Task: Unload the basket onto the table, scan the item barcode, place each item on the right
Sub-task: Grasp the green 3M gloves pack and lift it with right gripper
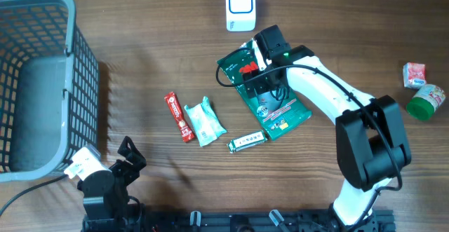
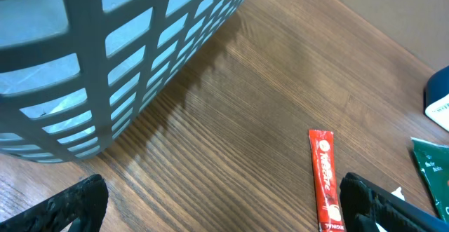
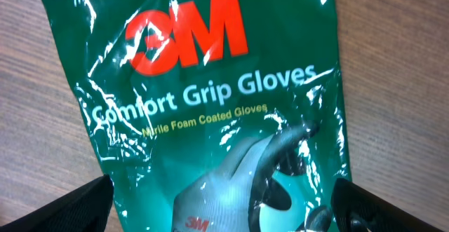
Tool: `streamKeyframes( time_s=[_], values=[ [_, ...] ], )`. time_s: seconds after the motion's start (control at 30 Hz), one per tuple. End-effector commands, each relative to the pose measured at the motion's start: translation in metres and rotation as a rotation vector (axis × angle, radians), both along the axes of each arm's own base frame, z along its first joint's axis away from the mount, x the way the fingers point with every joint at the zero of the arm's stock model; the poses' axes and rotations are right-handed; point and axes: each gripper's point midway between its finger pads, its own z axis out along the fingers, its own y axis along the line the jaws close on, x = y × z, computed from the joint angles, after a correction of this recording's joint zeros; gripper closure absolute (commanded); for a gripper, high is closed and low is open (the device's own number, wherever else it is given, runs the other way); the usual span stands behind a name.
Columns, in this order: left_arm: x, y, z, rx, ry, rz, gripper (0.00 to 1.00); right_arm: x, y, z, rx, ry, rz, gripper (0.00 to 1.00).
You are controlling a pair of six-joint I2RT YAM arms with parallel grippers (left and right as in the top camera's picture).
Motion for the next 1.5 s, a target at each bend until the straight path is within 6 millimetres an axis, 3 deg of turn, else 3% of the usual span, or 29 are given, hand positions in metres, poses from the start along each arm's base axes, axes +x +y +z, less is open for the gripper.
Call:
streamKeyframes(
  time_s=[0.0,0.03,0.07,0.1,0.2,0.27,0.33,0.4,0.53,0.6,0.7,0.83,0.9,0.97,1.07,1.17,1.23,1.37,1.47],
  values=[
    [0.0,0.002,-0.001,0.002,-0.001,0.015,0.0,-0.008,-0.003,-0.039,-0.048,0.077,0.026,0.0],
    [0.0,0.002,-0.001,0.002,-0.001,0.015,0.0,-0.012,-0.005,-0.054,-0.062,0.112,0.026,0.01],
    [0.0,0.002,-0.001,0.002,-0.001,0.015,0.0,-0.018,-0.008,-0.072,-0.081,0.156,0.022,0.08],
    [0.0,0.002,-0.001,0.002,-0.001,0.015,0.0,-0.026,-0.012,-0.09,-0.105,0.2,0.017,0.31],
    [0.0,0.002,-0.001,0.002,-0.001,0.015,0.0,-0.036,-0.017,-0.109,-0.12,0.258,-0.056,0.71],
    [0.0,0.002,-0.001,0.002,-0.001,0.015,0.0,-0.032,-0.006,-0.096,-0.06,0.256,-0.07,0.85],
    [-0.001,0.002,-0.002,0.002,0.003,0.015,0.0,-0.028,0.015,-0.067,0.061,0.268,-0.052,0.88],
    [-0.001,0.002,-0.002,0.001,0.003,0.015,0.0,-0.036,0.043,-0.018,0.259,0.335,-0.023,0.96],
    [-0.001,0.002,-0.002,0.001,0.003,0.015,0.0,-0.078,0.094,0.111,0.924,0.578,0.137,0.95],
    [-0.001,0.002,-0.002,0.001,0.003,0.015,0.0,-0.08,0.092,0.131,1.034,0.671,0.061,0.94],
    [-0.001,0.002,-0.002,0.002,0.003,0.015,0.0,-0.078,0.084,0.131,1.002,0.891,-0.271,0.96],
    [-0.001,0.002,-0.002,0.001,0.003,0.015,0.0,-0.08,0.084,0.131,0.939,1.097,-0.582,0.96],
    [-0.001,0.002,-0.002,0.001,0.003,0.015,0.0,-0.093,0.08,0.131,0.853,1.256,-0.79,0.96],
    [-0.001,0.002,-0.002,0.001,0.003,0.015,0.0,-0.094,0.079,0.129,0.817,1.295,-0.875,0.96],
    [-0.001,0.002,-0.002,0.001,0.002,0.015,0.0,-0.088,0.084,0.129,0.851,1.247,-0.81,0.96],
    [-0.001,0.002,-0.002,0.001,0.003,0.015,0.0,-0.087,0.109,0.167,1.101,1.231,-0.454,0.96],
    [-0.001,0.002,-0.002,0.001,0.003,0.015,0.0,-0.09,0.122,0.179,1.164,1.224,-0.329,0.96],
    [-0.001,0.002,-0.002,0.001,0.003,0.015,0.0,-0.106,0.137,0.191,1.12,1.404,-0.39,0.96],
    [-0.001,0.002,-0.002,0.001,0.003,0.015,0.0,-0.096,0.136,0.201,1.21,1.327,-0.25,0.96]
  ],
)
